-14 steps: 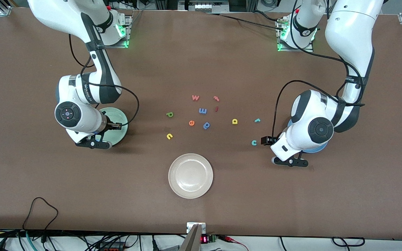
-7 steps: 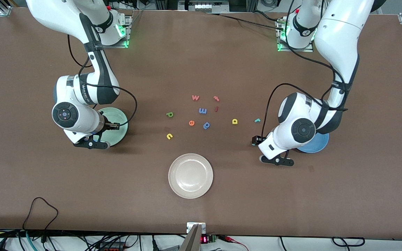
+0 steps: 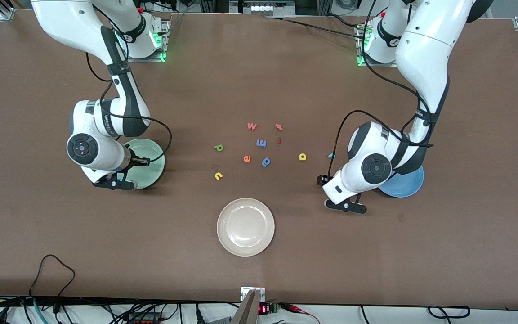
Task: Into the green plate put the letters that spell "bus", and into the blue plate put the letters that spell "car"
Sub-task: 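Place the yellow s on the green plate while the left gripper nears cyan c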
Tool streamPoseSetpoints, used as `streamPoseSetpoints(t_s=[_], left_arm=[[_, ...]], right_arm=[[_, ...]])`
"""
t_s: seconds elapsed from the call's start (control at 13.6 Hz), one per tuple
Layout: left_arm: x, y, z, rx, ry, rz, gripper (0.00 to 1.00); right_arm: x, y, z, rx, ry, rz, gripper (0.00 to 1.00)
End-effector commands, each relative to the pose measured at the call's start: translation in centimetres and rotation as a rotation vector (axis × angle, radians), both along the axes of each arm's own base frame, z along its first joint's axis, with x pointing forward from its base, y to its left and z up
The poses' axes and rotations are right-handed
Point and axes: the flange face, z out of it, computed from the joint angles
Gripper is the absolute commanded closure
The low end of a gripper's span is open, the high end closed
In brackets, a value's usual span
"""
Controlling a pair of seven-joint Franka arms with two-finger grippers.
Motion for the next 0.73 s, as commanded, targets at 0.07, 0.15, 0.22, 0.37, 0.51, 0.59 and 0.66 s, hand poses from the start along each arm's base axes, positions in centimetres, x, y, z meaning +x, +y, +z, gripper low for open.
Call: streamPoseSetpoints(t_s=[0.07, 0.15, 0.22, 0.37, 0.51, 0.59, 0.66], left_arm=[[-1.5, -1.1, -2.1, 0.008, -0.007, 0.002, 0.18], [-1.9, -1.2, -2.6, 0.007, -0.012, 0.005, 0.18], [-1.8, -1.1, -2.5, 0.008, -0.012, 0.006, 0.19], [-2.1, -1.4, -2.9, 0.014, -0.009, 0.004, 0.29], [-2.5, -1.7, -3.1, 0.081, -0.03, 0.006, 0.32], [-2.8, -2.2, -3.2, 0.105, -0.038, 0.03, 0.33], [-3.0, -2.5, -3.4, 0.116, -0.039, 0.023, 0.34]], right_arm=[[-1.2, -0.7, -2.4, -0.002, -0.033, 0.017, 0.92], [-1.2, -0.9, -3.3, -0.009, -0.029, 0.017, 0.91], [-1.3, -1.1, -3.9, -0.013, -0.027, 0.014, 0.9], [-1.5, -1.7, -4.5, -0.016, -0.016, 0.007, 0.8], [-1.5, -1.9, -4.5, -0.015, -0.012, -0.022, 0.0], [-1.4, -1.5, -3.7, -0.011, -0.021, -0.031, 0.0], [-1.2, -1.3, -2.3, -0.005, -0.028, -0.051, 0.0]])
